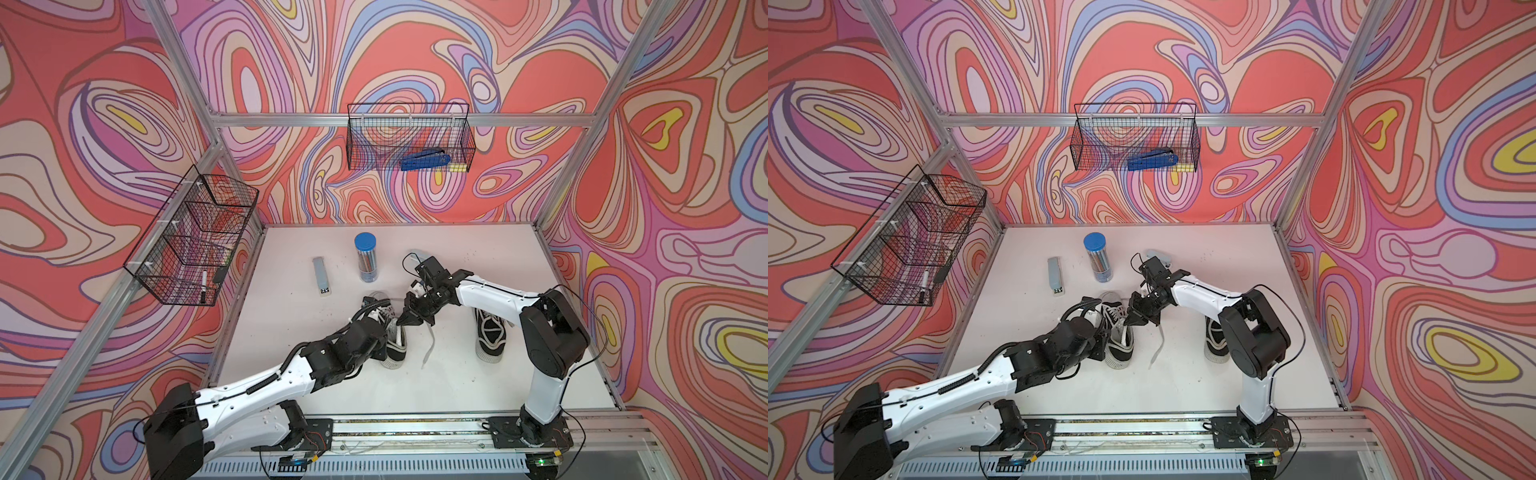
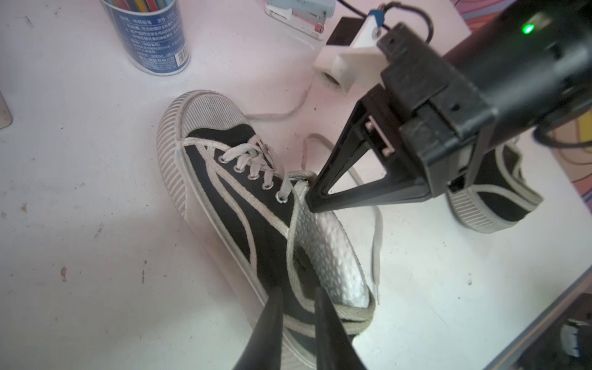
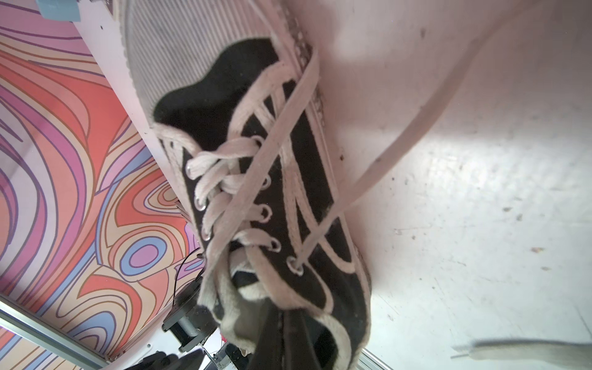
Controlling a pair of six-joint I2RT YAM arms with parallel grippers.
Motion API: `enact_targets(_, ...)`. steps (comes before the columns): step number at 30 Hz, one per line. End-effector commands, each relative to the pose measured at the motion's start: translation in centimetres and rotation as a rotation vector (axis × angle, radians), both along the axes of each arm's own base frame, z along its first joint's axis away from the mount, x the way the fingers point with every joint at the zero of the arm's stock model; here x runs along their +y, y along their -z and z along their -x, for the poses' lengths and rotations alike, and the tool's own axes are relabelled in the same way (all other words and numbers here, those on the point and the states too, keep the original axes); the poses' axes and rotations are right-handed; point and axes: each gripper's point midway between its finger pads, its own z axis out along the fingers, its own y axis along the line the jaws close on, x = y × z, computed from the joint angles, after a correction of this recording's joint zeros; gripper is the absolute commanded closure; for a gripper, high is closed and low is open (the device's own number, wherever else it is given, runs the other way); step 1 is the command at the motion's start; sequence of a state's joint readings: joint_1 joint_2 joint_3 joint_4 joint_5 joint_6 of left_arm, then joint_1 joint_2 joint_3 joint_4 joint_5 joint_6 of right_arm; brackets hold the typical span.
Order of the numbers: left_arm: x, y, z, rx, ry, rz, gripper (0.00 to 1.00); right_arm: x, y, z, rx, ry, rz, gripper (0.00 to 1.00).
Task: Remove the insole from the shoe
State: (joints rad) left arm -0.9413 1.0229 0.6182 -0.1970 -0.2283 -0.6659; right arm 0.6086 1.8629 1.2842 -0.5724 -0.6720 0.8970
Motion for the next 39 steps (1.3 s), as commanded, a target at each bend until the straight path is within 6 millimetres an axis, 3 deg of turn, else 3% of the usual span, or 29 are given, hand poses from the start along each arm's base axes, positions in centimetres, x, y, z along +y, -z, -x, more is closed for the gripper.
enact_targets(1, -0.3, 0.3, 0.9, 0.056, 0.021, 0.072, 0.70, -0.2, 1.0, -1.8, -0.073, 0.052, 0.040, 1.00)
enact_targets(8, -2.0, 0.3, 2.2, 0.131, 0.102, 0.129, 0.69, 0.2, 1.1, -1.6, -0.088, 0.047, 0.053, 1.00)
enact_targets(14, -1.5, 0.9, 1.2, 0.185, 0.027, 0.148, 0.67, 0.7, 1.2, -1.2, -0.090, 0.042, 0.054, 1.00)
enact_targets(21, -2.3, 1.0, 0.4, 0.219, 0.005, 0.207, 0.61, 1.5, 1.2, -1.0, -0.093, 0.035, 0.051, 1.00)
enact_targets(24, -1.9, 1.7, 0.0, 0.245, -0.028, 0.184, 0.55, 1.8, 1.2, -0.9, -0.093, 0.033, 0.048, 1.00)
enact_targets(30, -2.0, 3.1, -0.4, 0.296, -0.048, 0.147, 0.55, 2.4, 1.2, -0.6, -0.093, 0.027, 0.040, 1.00)
enact_targets(39, -2.1, 4.9, -0.6, 0.349, -0.062, 0.097, 0.75, 2.9, 0.8, -0.5, -0.119, 0.020, 0.041, 0.99)
